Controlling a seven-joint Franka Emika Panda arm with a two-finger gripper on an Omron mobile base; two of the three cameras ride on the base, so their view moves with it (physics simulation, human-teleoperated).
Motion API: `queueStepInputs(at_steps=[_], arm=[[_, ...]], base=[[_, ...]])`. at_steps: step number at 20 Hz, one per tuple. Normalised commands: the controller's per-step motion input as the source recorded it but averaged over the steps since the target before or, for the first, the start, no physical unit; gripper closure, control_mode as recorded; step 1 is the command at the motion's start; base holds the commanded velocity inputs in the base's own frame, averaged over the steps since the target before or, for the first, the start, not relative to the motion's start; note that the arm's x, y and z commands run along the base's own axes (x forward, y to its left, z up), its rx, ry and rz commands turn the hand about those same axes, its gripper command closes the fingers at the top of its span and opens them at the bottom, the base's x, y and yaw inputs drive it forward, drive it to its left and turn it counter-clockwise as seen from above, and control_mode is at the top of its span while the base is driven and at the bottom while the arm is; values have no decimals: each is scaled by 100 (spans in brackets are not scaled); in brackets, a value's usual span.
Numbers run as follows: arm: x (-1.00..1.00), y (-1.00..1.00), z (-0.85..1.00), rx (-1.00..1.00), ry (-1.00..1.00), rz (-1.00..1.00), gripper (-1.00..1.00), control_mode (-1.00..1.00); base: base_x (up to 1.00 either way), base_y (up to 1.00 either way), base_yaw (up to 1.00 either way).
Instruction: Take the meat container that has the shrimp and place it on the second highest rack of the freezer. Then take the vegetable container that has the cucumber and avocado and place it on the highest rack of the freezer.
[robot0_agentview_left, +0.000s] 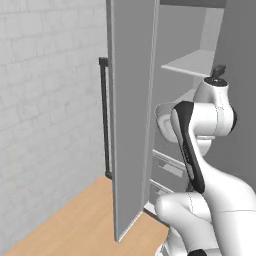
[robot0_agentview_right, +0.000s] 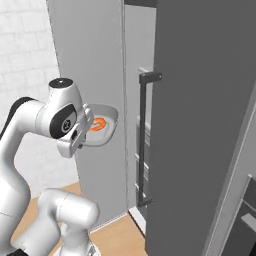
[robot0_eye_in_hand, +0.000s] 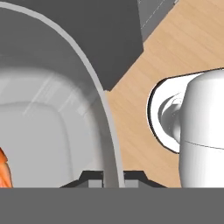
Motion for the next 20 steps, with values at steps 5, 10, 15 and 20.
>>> queueStepInputs(at_steps=[5, 10, 15, 20], arm=[[0, 0, 0, 0, 0, 0, 100, 100], [0, 0, 0, 0, 0, 0, 100, 100], [0, 0, 0, 0, 0, 0, 100, 100], [0, 0, 0, 0, 0, 0, 100, 100]], base=[[40, 37, -32], [34, 39, -28], [35, 11, -31], [54, 0, -19]])
